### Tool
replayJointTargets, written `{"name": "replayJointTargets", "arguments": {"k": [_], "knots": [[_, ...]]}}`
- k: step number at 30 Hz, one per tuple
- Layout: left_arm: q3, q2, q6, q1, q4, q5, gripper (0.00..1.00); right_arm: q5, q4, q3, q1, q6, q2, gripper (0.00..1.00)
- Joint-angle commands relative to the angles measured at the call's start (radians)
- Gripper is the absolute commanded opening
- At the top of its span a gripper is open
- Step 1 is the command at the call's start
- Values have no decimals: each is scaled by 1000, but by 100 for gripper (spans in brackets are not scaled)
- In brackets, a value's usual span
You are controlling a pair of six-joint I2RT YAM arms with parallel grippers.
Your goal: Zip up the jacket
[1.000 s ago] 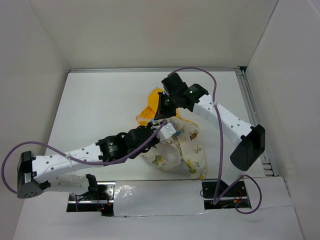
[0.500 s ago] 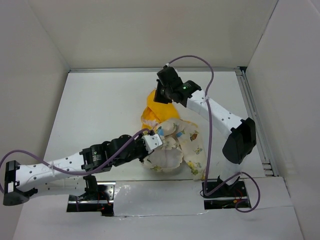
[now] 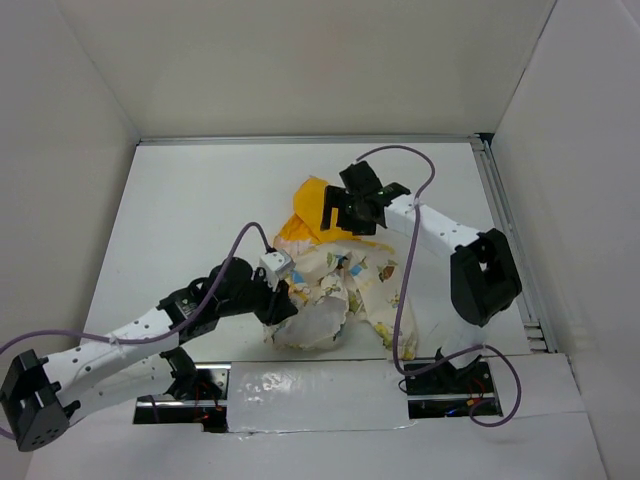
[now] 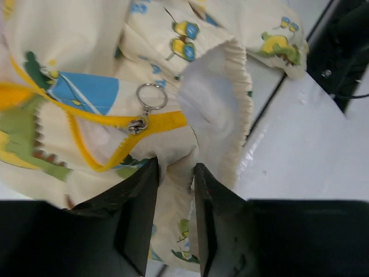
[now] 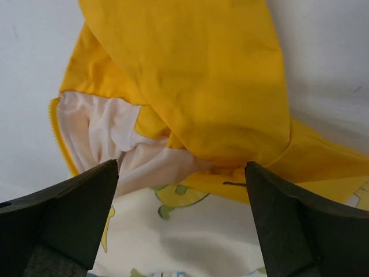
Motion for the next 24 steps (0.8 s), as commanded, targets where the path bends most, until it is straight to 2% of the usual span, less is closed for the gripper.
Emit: {"name": "replayJointTargets", "arguments": {"k": [1,2,4,6,8,10,12,13,15,16,17,22,24], "knots": [[-3,35,-174,25,-8,243,45,-9,57,-16,-2,-4,31,99],[-9,49,-191,22,-5,248,65,-9,63,-17,-11,2,34,100],[-34,55,-227,18,17,286,75,-26,66,-5,-18,0,60,100],[-58,52,-254,13,20,294,76,-29,48,9,-21,-4,97,100],[-75,55,-277,13,11,240,76,-30,37,17,-23,2,136,97],[-95,78,-295,30,39,236,75,-26,43,14,-26,17,161,78],[-105,107,-304,39,70,234,69,-18,45,1,-35,46,169,61],[-103,150,-309,47,79,204,62,-12,46,-6,-41,57,167,35],[-79,205,-318,65,72,167,52,24,45,-34,-67,89,157,0],[-69,254,-314,92,75,154,46,40,40,-46,-80,98,140,0],[-59,279,-307,111,102,148,44,86,31,-62,-93,136,129,0],[-16,420,-248,308,228,228,40,166,0,-224,-196,249,11,0],[59,460,-214,381,224,197,39,170,25,-327,-213,281,-40,0]]}}
